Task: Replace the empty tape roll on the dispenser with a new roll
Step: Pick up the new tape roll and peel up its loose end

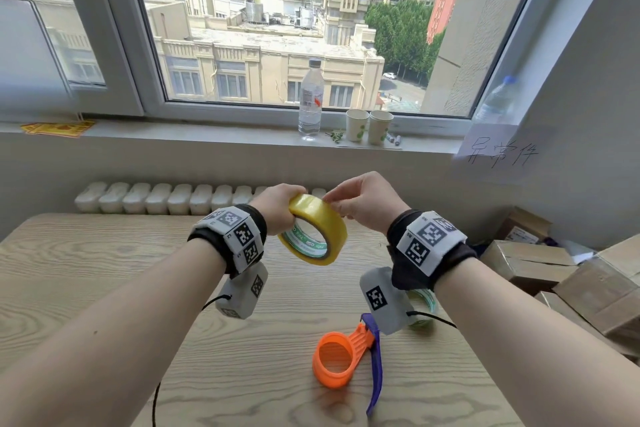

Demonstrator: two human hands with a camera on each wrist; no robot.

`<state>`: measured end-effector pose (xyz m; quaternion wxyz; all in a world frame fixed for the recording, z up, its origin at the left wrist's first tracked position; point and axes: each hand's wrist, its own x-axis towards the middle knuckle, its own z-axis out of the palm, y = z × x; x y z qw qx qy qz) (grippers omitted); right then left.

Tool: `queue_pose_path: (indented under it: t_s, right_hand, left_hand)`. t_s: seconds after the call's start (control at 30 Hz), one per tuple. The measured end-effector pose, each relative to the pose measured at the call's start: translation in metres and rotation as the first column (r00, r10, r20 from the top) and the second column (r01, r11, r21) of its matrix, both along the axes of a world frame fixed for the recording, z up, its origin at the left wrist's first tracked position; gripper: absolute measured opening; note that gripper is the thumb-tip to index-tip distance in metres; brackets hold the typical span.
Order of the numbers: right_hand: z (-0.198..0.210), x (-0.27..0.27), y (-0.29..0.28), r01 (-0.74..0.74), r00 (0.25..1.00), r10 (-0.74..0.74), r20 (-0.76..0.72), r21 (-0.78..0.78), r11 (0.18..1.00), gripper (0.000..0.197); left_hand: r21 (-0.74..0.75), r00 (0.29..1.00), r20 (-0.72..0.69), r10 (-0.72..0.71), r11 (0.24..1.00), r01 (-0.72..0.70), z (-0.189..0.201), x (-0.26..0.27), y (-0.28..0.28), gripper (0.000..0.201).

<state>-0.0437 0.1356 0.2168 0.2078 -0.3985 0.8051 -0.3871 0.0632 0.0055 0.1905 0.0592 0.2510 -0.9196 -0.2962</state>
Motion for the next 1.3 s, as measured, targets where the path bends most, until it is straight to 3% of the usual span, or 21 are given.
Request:
queue_pose_path:
  t_s: [0.13,0.27,0.53,0.73,0.97,1.03,1.07,1.13,1.17,1.23,1.3]
  right_hand:
    - [0.000,0.006,-0.001,-0.026,0.941,0.056,-0.334,0.093,0.995,0.024]
    - [0.000,0.013,-0.003,-0.018,0.844,0.099,-0.527,0.157,0.987,0.026]
    - [0.005,0.021,-0.003,-0.021,0.626,0.255,-0.737,0.311,0.950,0.021]
    - [0.000,0.021,-0.008,-0.021,0.470,0.356,-0.808,0.393,0.919,0.018]
    - [-0.002,0.019,-0.010,-0.039,0.536,0.349,-0.769,0.390,0.920,0.018]
    - [-0.002,0.016,-0.009,-0.028,0.625,0.265,-0.734,0.319,0.947,0.019]
    - [-0.001,0.014,-0.009,-0.020,0.719,0.191,-0.668,0.255,0.967,0.019]
    - [-0.005,0.007,-0.009,0.005,0.915,0.053,-0.400,0.143,0.990,0.020]
    - [-0.007,0.004,-0.009,0.011,0.968,0.019,-0.248,0.117,0.993,0.023]
    - [-0.012,0.002,-0.007,0.006,1.000,-0.006,0.003,0.097,0.995,0.025]
    - [-0.013,0.001,-0.005,-0.007,0.983,-0.002,0.185,0.048,0.999,0.018]
  left_hand:
    - [-0.019,0.999,0.040,0.004,1.000,-0.004,0.001,-0.001,-0.001,0.024]
    - [-0.060,0.996,0.085,0.019,0.998,-0.014,0.000,-0.002,-0.002,0.016]
    - [-0.171,0.984,0.176,0.010,0.985,0.020,-0.001,-0.004,-0.002,0.026]
    - [-0.219,0.976,0.218,0.002,0.975,0.046,-0.001,-0.004,-0.003,0.027]
    - [-0.185,0.978,0.207,-0.040,0.979,0.080,0.000,0.000,-0.006,0.025]
    - [-0.177,0.982,0.182,-0.044,0.981,0.077,0.000,0.001,-0.006,0.026]
    - [-0.172,0.986,0.162,-0.044,0.983,0.072,0.000,0.002,-0.007,0.027]
    - [-0.147,0.994,0.102,-0.048,0.987,0.063,-0.001,0.003,-0.008,0.028]
    - [-0.128,0.996,0.067,-0.055,0.990,0.063,-0.001,0.002,-0.008,0.028]
    - [-0.093,0.997,0.016,-0.070,0.993,0.072,0.000,0.001,-0.008,0.030]
    - [-0.075,0.997,-0.005,-0.077,0.994,0.076,0.000,0.001,-0.007,0.032]
